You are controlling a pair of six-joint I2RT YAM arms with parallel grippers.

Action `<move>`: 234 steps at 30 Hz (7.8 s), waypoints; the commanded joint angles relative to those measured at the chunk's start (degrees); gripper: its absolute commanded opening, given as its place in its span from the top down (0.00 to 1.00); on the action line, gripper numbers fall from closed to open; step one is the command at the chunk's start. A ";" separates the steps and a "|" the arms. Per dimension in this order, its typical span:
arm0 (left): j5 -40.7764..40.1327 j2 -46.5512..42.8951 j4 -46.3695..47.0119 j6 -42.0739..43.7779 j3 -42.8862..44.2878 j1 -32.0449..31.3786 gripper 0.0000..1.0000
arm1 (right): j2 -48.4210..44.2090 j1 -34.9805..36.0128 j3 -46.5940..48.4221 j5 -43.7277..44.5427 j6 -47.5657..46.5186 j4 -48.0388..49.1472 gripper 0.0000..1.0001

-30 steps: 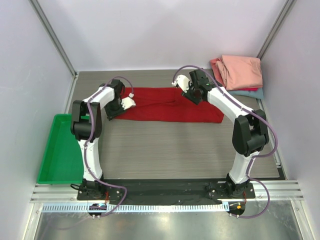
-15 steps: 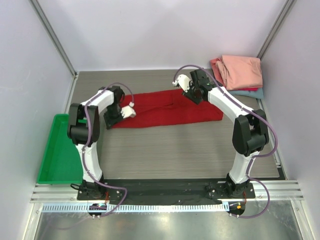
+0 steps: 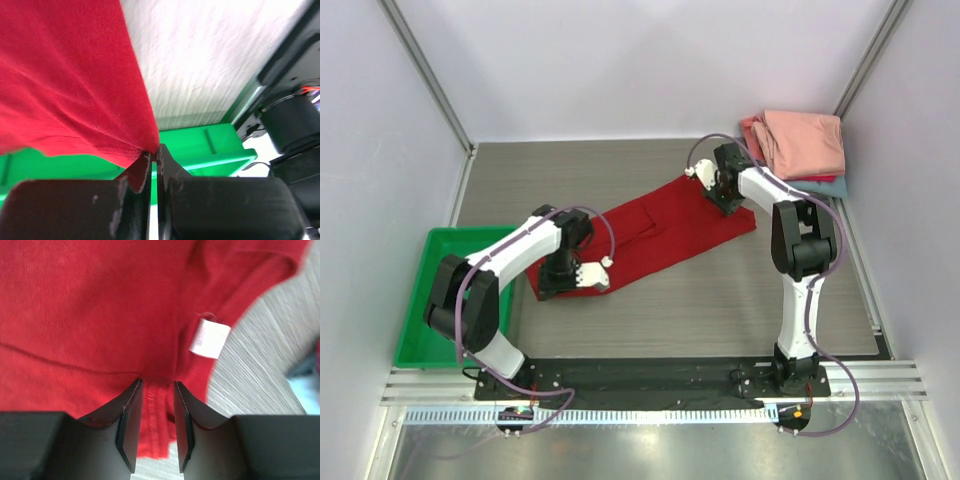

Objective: Fold and stack the t-shirts
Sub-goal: Fold the tshirt

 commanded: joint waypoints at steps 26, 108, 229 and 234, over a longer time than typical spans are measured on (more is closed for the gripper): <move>28.91 11.77 -16.45 -14.25 17.52 -31.99 0.75 | 34.83 5.68 49.46 4.05 -1.42 1.91 0.65; 33.82 -5.98 33.72 -86.83 -0.38 9.05 0.59 | -36.43 -1.00 -38.12 -39.98 64.85 21.50 0.55; 24.49 11.59 41.81 -84.55 9.12 13.45 0.32 | -26.35 -3.28 -38.77 -40.51 76.81 25.98 0.48; 30.74 12.21 45.16 -89.83 3.74 15.12 0.33 | -25.39 -3.28 -42.74 -44.29 81.03 30.03 0.48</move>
